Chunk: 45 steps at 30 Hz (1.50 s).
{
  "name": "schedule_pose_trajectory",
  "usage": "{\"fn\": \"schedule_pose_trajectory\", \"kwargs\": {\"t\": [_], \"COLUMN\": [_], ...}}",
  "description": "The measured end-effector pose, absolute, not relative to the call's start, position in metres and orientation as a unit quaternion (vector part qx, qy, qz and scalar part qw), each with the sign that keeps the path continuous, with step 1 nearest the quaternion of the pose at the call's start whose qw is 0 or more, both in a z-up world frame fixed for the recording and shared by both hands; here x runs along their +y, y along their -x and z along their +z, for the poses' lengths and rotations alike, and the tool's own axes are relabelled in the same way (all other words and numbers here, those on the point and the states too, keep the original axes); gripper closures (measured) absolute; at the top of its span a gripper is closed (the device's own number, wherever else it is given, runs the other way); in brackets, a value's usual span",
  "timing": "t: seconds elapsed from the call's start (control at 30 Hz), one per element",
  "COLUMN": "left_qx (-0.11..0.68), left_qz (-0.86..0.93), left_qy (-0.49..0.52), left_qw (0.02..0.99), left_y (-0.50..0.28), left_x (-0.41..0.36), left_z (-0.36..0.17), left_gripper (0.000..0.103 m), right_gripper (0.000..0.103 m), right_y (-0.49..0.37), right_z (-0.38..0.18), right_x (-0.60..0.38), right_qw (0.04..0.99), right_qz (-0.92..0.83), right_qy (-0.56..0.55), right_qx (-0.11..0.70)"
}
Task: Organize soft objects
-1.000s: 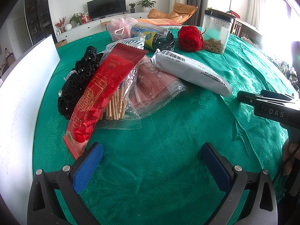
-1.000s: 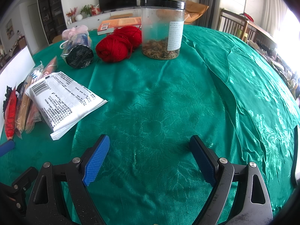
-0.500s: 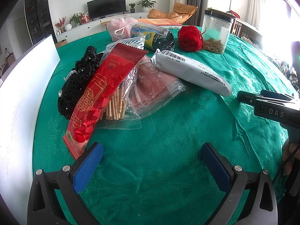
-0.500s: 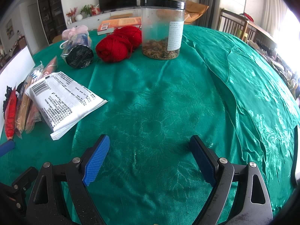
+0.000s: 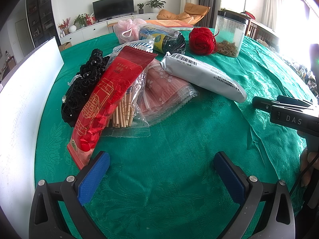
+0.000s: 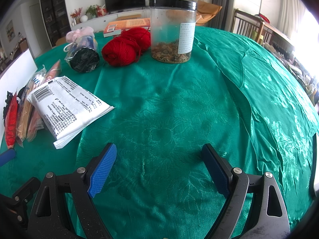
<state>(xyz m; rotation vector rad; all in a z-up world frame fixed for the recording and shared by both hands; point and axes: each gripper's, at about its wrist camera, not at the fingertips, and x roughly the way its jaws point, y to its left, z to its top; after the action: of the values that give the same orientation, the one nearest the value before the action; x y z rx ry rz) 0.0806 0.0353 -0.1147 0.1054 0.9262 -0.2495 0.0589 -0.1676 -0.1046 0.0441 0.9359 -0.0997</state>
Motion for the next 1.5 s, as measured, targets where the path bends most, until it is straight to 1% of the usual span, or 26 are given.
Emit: {"fn": "schedule_pose_trajectory", "kwargs": {"t": [0.8,1.0,1.1,1.17,1.3,1.5], "left_qx": [0.445,0.464,0.466,0.453,0.437,0.456], "left_qz": [-0.118,-0.138,-0.158,-0.153,-0.092,-0.058], "left_qy": [-0.051,-0.042,-0.024,-0.021,-0.027,0.085], "left_qw": [0.886,0.874,0.87,0.878,0.895,0.884], "left_y": [-0.081,-0.06,-0.048,-0.048,-0.071,-0.138], "left_x": [0.035,0.039,0.049,0.058,0.082,0.124], "left_z": [-0.115,-0.11,-0.095,-0.078,-0.041,-0.013], "left_gripper": [0.0,0.0,0.0,0.0,0.0,0.001], "right_gripper": [0.014,0.014,0.014,0.014,0.014,0.014], "right_y": [-0.059,-0.059,-0.059,-0.058,-0.059,-0.059], "right_z": [-0.105,-0.105,-0.105,-0.105,-0.105,-0.105], "right_x": [-0.167,-0.167,-0.167,-0.167,-0.167,-0.167], "right_qw": [0.891,0.891,0.891,0.891,0.891,0.891], "right_qz": [-0.048,-0.048,-0.048,-0.048,-0.049,-0.049], "right_qy": [-0.021,-0.022,-0.022,-0.022,-0.022,-0.022], "right_qx": [0.451,0.451,0.451,0.451,0.45,0.45]}}
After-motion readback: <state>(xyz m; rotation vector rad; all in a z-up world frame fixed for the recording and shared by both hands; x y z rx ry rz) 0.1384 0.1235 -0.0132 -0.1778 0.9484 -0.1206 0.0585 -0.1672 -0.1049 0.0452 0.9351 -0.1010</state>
